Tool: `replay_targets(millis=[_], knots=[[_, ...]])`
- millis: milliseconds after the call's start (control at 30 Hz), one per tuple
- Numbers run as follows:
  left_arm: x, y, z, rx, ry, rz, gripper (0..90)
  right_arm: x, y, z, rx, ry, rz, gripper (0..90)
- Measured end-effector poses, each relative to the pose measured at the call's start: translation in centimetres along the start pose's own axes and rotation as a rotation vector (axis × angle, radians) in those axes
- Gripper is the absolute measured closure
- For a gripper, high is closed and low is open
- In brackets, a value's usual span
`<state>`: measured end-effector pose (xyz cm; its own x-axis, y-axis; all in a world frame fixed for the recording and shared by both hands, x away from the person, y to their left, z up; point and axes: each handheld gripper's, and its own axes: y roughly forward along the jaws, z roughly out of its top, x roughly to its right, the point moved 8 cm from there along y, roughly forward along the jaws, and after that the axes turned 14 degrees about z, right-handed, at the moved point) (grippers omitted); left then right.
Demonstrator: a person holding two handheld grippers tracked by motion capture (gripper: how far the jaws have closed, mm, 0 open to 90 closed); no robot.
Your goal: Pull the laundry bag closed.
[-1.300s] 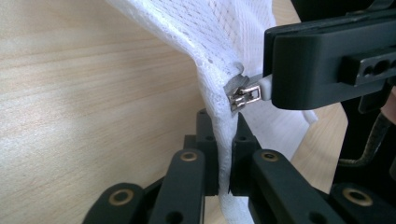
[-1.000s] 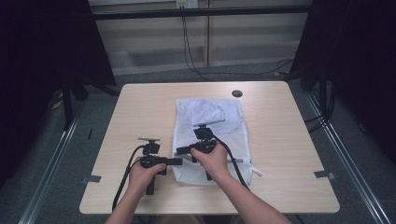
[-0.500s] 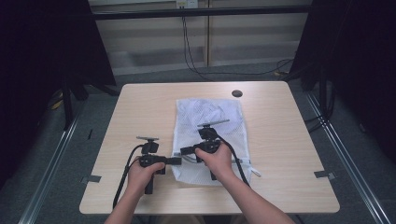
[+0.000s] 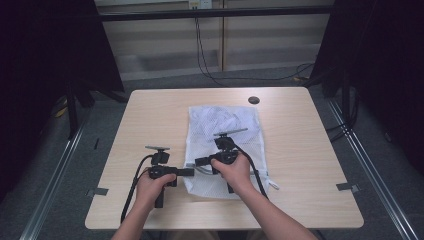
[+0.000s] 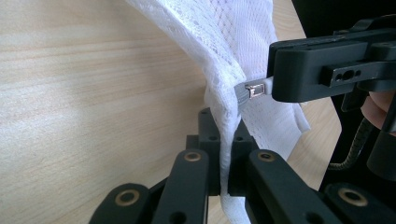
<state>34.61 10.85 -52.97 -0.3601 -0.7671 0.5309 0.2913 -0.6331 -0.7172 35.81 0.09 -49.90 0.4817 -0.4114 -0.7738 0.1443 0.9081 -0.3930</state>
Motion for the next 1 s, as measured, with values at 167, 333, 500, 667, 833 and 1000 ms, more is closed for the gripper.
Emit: replay_targets(millis=[167,333,500,667,833,1000], knots=[[-0.02,-0.04,-0.02,0.0,0.002,0.002,88.5,0.16,-0.14,-0.02,0.009,0.013,-0.003,87.0],[0.08,0.04,-0.01,0.003,0.009,0.003,88.5,0.31,-0.36,-0.14,0.003,0.009,-0.003,87.0],[0.27,0.02,0.03,0.007,0.002,-0.002,88.5,0.34,-0.51,-0.1,0.011,0.012,0.006,87.0],[0.43,-0.02,0.0,0.001,-0.011,-0.01,88.6,0.32,-0.57,-0.1,0.012,0.014,0.006,87.0],[0.33,-0.19,0.05,0.001,-0.013,-0.012,88.5,0.6,-0.74,-0.12,0.01,0.014,0.001,87.0],[0.33,-0.12,0.05,0.003,-0.014,-0.003,88.6,0.64,-0.8,-0.18,0.014,0.022,0.006,87.0]])
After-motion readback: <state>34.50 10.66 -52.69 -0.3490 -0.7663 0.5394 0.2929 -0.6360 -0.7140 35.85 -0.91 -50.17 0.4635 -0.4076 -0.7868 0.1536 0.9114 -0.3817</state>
